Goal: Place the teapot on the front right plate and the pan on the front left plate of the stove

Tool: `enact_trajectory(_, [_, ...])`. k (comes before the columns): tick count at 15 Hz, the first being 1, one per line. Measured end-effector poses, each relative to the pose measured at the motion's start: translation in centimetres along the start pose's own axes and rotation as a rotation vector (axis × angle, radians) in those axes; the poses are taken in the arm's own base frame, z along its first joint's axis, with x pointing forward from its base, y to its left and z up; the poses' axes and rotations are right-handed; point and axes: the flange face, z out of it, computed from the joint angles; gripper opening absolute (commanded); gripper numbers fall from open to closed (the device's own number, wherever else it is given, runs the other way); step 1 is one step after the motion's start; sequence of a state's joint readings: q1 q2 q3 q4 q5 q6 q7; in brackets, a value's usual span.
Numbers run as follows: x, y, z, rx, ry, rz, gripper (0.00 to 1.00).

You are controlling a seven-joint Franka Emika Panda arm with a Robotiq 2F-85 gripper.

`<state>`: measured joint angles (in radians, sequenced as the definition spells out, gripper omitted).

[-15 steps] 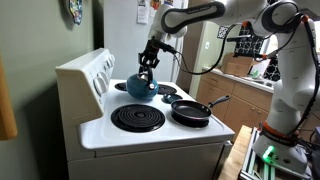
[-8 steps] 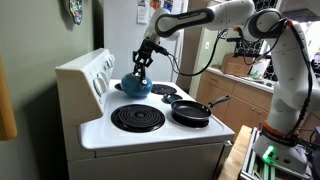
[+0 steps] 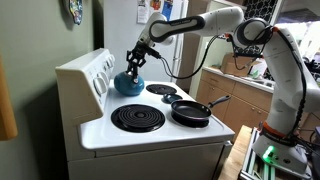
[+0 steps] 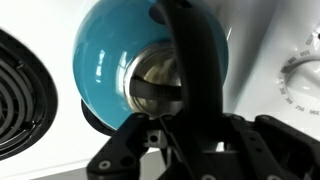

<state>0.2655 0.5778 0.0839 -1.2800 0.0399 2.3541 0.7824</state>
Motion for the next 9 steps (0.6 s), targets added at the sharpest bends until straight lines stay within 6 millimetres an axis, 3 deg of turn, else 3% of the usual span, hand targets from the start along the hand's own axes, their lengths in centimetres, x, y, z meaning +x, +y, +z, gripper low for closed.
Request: enact_trajectory(9, [2.8,0.4,1.4,0.061,0.088,0.105,0.02])
